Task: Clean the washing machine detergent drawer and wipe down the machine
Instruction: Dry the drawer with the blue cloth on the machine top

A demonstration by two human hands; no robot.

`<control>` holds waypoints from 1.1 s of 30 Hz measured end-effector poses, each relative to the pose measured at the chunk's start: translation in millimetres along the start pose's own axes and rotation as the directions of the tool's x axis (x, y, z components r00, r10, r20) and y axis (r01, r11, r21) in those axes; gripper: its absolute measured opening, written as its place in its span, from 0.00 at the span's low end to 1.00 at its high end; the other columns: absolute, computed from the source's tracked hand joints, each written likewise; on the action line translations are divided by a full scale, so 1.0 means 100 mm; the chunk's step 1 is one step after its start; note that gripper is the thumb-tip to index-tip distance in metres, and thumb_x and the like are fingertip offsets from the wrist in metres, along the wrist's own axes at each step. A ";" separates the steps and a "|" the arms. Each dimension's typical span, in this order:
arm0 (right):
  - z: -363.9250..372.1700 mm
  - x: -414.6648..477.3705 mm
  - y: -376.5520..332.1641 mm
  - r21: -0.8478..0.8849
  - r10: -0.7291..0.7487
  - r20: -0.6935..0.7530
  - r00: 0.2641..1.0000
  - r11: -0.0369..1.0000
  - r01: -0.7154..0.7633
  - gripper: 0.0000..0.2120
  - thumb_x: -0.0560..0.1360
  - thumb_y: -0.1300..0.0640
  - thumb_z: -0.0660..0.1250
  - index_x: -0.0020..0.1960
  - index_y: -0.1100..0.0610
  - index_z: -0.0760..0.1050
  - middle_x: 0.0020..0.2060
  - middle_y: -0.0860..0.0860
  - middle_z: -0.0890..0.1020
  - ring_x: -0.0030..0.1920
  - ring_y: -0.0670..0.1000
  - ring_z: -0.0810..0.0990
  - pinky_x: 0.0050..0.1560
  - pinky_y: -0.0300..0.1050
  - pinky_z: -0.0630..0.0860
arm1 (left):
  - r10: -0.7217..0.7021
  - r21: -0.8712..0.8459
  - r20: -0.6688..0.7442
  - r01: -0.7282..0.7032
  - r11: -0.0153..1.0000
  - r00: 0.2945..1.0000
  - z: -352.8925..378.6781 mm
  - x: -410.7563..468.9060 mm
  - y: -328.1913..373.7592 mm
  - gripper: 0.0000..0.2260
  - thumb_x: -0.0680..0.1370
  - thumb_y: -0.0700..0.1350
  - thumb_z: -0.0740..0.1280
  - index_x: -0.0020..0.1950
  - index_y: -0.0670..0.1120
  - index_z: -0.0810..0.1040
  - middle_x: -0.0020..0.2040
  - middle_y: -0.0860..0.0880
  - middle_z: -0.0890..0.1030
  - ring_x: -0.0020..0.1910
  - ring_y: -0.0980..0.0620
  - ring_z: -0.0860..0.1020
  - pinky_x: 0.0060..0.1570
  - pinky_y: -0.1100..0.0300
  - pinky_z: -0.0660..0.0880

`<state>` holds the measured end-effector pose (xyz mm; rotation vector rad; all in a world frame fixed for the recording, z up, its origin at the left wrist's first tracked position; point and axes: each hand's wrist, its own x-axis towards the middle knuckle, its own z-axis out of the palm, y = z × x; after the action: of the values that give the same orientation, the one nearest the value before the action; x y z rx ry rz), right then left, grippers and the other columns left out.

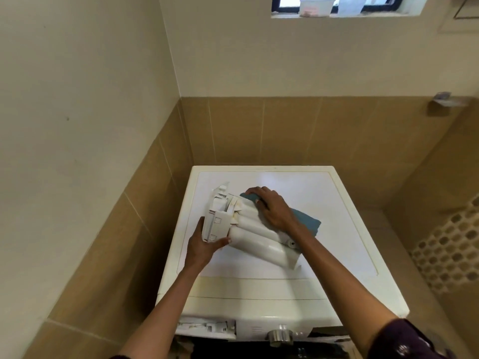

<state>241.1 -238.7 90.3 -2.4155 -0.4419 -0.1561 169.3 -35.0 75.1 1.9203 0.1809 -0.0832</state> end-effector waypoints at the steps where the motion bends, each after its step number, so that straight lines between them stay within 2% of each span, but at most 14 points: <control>1: 0.02 -0.03 -0.02 -0.052 -0.020 -0.002 1.000 0.998 0.020 0.17 0.76 0.57 0.53 0.61 0.50 0.72 0.51 0.50 0.77 0.48 0.58 0.75 0.50 0.49 0.67 | -0.017 -0.020 0.005 0.017 1.000 1.000 -0.01 -0.01 0.00 0.33 0.68 0.42 0.75 0.70 0.46 0.64 0.65 0.44 0.72 0.64 0.43 0.71 0.59 0.48 0.74; 3: 0.04 -0.09 -0.06 -0.128 -0.021 -0.009 1.000 0.992 0.020 0.17 0.78 0.53 0.51 0.62 0.49 0.72 0.56 0.48 0.76 0.51 0.56 0.76 0.49 0.49 0.65 | -0.049 -0.033 0.022 0.050 0.998 0.999 -0.04 -0.03 -0.01 0.35 0.66 0.45 0.76 0.69 0.46 0.65 0.64 0.43 0.73 0.63 0.43 0.72 0.59 0.47 0.74; 5: 0.06 -0.15 -0.09 -0.131 -0.034 -0.012 0.999 0.991 0.032 0.18 0.78 0.50 0.49 0.61 0.49 0.73 0.57 0.46 0.75 0.53 0.55 0.77 0.49 0.49 0.65 | -0.066 -0.030 0.073 0.068 0.997 0.995 -0.09 -0.04 -0.03 0.43 0.58 0.57 0.79 0.69 0.47 0.67 0.63 0.44 0.75 0.61 0.44 0.74 0.57 0.47 0.76; 8: 0.10 -0.27 -0.19 -0.113 -0.111 -0.050 0.993 0.988 0.104 0.17 0.79 0.52 0.50 0.59 0.53 0.74 0.54 0.49 0.75 0.49 0.55 0.78 0.46 0.49 0.70 | -0.074 -0.074 0.168 0.087 0.993 0.983 -0.17 -0.01 0.07 0.50 0.45 0.66 0.76 0.64 0.50 0.70 0.57 0.47 0.77 0.54 0.48 0.76 0.50 0.57 0.76; 10: 0.16 -0.36 -0.25 -0.186 -0.174 -0.074 0.982 0.970 0.158 0.17 0.78 0.52 0.50 0.58 0.54 0.75 0.52 0.51 0.76 0.43 0.56 0.77 0.42 0.48 0.71 | -0.086 -0.097 0.196 0.107 0.989 0.977 -0.23 0.04 0.23 0.49 0.47 0.73 0.71 0.64 0.50 0.71 0.57 0.46 0.78 0.56 0.46 0.76 0.55 0.54 0.74; 13: 0.19 -0.43 -0.32 -0.214 -0.172 -0.088 0.981 0.965 0.150 0.20 0.77 0.51 0.50 0.57 0.54 0.76 0.51 0.52 0.76 0.41 0.56 0.77 0.40 0.49 0.72 | -0.149 -0.195 0.280 0.208 0.959 0.948 -0.32 0.09 0.45 0.45 0.59 0.77 0.60 0.67 0.48 0.71 0.63 0.42 0.76 0.61 0.42 0.75 0.67 0.44 0.67; 16: 0.21 -0.47 -0.37 -0.220 -0.204 -0.074 0.976 0.958 0.183 0.18 0.77 0.52 0.52 0.58 0.54 0.77 0.52 0.52 0.77 0.41 0.55 0.78 0.39 0.48 0.73 | -0.208 -0.287 0.314 0.302 0.909 0.926 -0.43 0.16 0.52 0.38 0.70 0.75 0.48 0.67 0.50 0.70 0.66 0.42 0.74 0.64 0.41 0.73 0.68 0.43 0.65; 18: 0.25 -0.51 -0.40 -0.287 -0.285 -0.050 0.957 0.922 0.260 0.17 0.77 0.53 0.54 0.59 0.53 0.77 0.52 0.53 0.79 0.41 0.53 0.79 0.39 0.47 0.74 | -0.283 -0.212 0.348 0.369 0.905 0.894 -0.50 0.20 0.51 0.37 0.70 0.74 0.45 0.67 0.51 0.69 0.65 0.41 0.75 0.63 0.40 0.74 0.67 0.43 0.67; 22: 0.30 -0.51 -0.45 -0.360 -0.352 -0.024 0.936 0.876 0.321 0.17 0.76 0.55 0.55 0.62 0.52 0.75 0.53 0.52 0.79 0.41 0.52 0.79 0.39 0.46 0.74 | -0.404 -0.059 0.286 0.437 0.897 0.869 -0.49 0.42 0.26 0.66 0.41 0.84 0.55 0.75 0.55 0.56 0.75 0.42 0.61 0.71 0.40 0.63 0.70 0.40 0.60; 23: 0.30 -0.50 -0.47 -0.347 -0.342 -0.017 0.940 0.883 0.315 0.18 0.77 0.55 0.55 0.65 0.51 0.71 0.54 0.51 0.79 0.42 0.52 0.78 0.40 0.46 0.73 | -0.427 -0.034 0.239 0.447 0.894 0.872 -0.47 0.34 0.38 0.66 0.42 0.85 0.53 0.76 0.54 0.53 0.76 0.43 0.58 0.73 0.40 0.60 0.71 0.40 0.58; 24: 0.30 -0.50 -0.49 -0.321 -0.326 -0.013 0.945 0.897 0.304 0.19 0.77 0.55 0.54 0.67 0.51 0.68 0.54 0.51 0.78 0.43 0.52 0.78 0.41 0.46 0.72 | -0.428 0.002 0.187 0.435 0.900 0.884 -0.45 0.25 0.53 0.61 0.52 0.84 0.51 0.77 0.51 0.49 0.77 0.43 0.54 0.74 0.40 0.57 0.72 0.41 0.56; 26: 0.29 -0.51 -0.50 -0.256 -0.309 -0.024 0.951 0.921 0.293 0.19 0.78 0.54 0.54 0.68 0.53 0.67 0.54 0.52 0.78 0.43 0.52 0.78 0.41 0.46 0.72 | -0.396 0.126 0.122 0.381 0.916 0.910 -0.40 0.19 0.62 0.41 0.73 0.71 0.48 0.77 0.47 0.44 0.78 0.43 0.49 0.75 0.40 0.53 0.71 0.42 0.54; 28: 0.28 -0.51 -0.50 -0.257 -0.319 -0.041 0.947 0.919 0.299 0.18 0.77 0.53 0.56 0.62 0.56 0.74 0.52 0.53 0.79 0.42 0.52 0.79 0.40 0.45 0.73 | -0.335 0.232 0.132 0.299 0.926 0.933 -0.39 0.27 0.58 0.32 0.78 0.64 0.45 0.77 0.47 0.47 0.77 0.44 0.51 0.75 0.41 0.54 0.72 0.42 0.54; 33: 0.27 -0.49 -0.50 -0.320 -0.370 -0.070 0.926 0.888 0.331 0.17 0.75 0.53 0.56 0.56 0.54 0.80 0.48 0.53 0.81 0.39 0.51 0.79 0.37 0.41 0.73 | -0.220 0.325 0.095 0.178 0.929 0.971 -0.37 0.31 0.52 0.25 0.82 0.57 0.44 0.76 0.47 0.56 0.76 0.45 0.57 0.75 0.44 0.57 0.72 0.47 0.54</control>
<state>177.3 -199.4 88.6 -2.5786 -0.8482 -0.5763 207.7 -15.2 131.6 2.2013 0.2892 -0.3948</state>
